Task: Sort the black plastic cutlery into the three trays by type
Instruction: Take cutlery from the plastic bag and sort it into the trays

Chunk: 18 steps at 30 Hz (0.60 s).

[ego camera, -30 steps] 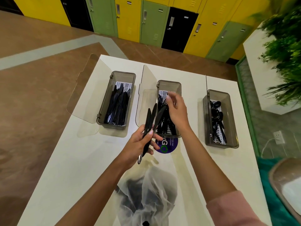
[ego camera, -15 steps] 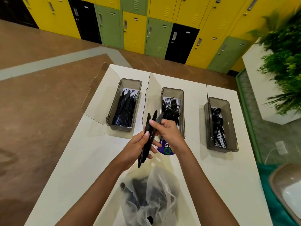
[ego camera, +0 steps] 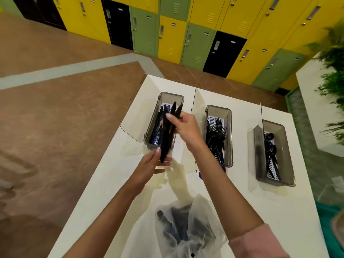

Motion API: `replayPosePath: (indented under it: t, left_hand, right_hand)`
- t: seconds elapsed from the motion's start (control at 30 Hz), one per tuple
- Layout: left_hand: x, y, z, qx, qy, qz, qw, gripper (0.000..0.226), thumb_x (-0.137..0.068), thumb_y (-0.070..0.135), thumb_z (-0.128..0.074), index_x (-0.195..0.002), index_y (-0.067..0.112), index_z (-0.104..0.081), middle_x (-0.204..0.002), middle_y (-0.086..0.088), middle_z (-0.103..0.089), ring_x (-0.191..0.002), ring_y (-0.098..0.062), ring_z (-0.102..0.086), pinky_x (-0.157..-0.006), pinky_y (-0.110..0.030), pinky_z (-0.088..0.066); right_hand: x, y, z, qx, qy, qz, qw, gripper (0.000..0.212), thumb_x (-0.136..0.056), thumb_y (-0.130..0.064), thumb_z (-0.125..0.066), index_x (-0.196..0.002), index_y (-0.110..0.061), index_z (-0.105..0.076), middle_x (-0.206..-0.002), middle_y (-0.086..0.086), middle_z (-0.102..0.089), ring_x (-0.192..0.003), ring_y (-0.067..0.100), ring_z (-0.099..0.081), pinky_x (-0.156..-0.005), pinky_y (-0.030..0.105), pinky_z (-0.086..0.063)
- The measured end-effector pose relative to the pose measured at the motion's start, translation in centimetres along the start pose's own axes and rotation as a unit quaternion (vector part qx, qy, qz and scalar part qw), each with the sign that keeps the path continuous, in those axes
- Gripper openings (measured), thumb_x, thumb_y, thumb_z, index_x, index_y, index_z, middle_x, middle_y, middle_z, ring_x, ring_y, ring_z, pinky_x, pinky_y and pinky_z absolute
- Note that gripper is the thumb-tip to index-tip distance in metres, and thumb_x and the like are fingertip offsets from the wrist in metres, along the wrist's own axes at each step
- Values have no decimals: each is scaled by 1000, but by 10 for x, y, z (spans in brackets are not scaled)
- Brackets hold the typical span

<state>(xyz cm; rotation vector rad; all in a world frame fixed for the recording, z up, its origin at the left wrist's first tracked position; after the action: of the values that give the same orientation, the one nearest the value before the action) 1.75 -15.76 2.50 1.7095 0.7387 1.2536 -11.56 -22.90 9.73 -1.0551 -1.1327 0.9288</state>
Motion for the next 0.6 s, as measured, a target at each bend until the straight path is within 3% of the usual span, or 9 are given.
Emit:
replayPosePath:
  t: [0.07,0.1,0.2,0.3,0.4,0.47,0.6]
  left_hand:
    - [-7,-9,14,2,40,23,999,44,-100,41,-34,-111,8,-61,-101,-6,-70,-95,-21,-67,-81,-31,-53]
    - [-12,-14,22,1,56,37,998,43,-100,41,-36,-111,8,-60,-103,-7,-69,-94,-21,-66,-81,-32,-53]
    - [-25,-29,39,4,111,84,990,38,-98,40,-42,-117,8,-50,-110,-10,-62,-90,-22,-63,-78,-34,-53]
    - [-36,-33,51,16,170,97,980,45,-96,37,-48,-128,9,-35,-116,-8,-51,-95,-26,-61,-79,-37,-53]
    - [-45,-32,55,2,184,90,979,52,-95,38,-51,-134,13,-30,-117,-6,-50,-92,-26,-60,-73,-34,-53]
    - [-51,-32,55,-20,167,80,982,51,-93,42,-51,-135,19,-32,-122,-7,-49,-91,-25,-61,-70,-33,-53]
    - [-55,-32,52,-47,142,75,986,40,-95,39,-50,-130,21,-40,-120,-8,-52,-84,-22,-59,-68,-35,-52]
  right_hand:
    - [-21,-13,-4,63,51,27,996,42,-86,-38,-65,-90,4,-63,-91,26,-71,-83,36,-70,-81,51,-56]
    - [-34,-16,-7,95,71,38,992,44,-85,-40,-64,-90,4,-63,-89,25,-70,-84,38,-69,-81,53,-55]
    - [-60,-19,-10,143,116,53,981,28,-92,-27,-61,-82,-1,-62,-77,15,-68,-77,31,-64,-71,40,-51]
    - [-80,8,-14,178,132,1,975,31,-95,-27,-58,-67,-16,-47,-67,0,-51,-73,25,-51,-63,32,-38]
    - [-91,51,-20,174,135,-69,973,27,-95,-26,-58,-94,2,-60,-93,17,-67,-80,35,-62,-79,43,-52]
    - [-93,71,-25,172,119,-110,972,27,-94,-24,-59,-97,2,-60,-101,21,-69,-79,31,-64,-79,38,-53]
    - [-95,88,-30,217,83,-139,963,40,-91,-25,-64,-121,1,-57,-122,18,-61,-111,31,-59,-87,33,-46]
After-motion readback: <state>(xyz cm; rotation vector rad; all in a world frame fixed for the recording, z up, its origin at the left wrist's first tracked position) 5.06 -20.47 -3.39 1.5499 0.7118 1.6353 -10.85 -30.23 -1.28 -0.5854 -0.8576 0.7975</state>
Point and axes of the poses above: each hand's wrist, its own x-axis away from the middle knuckle, its own z-axis out of the back of the hand, y = z × x, the point moved 7 cm from there along -x, towards the middle knuckle
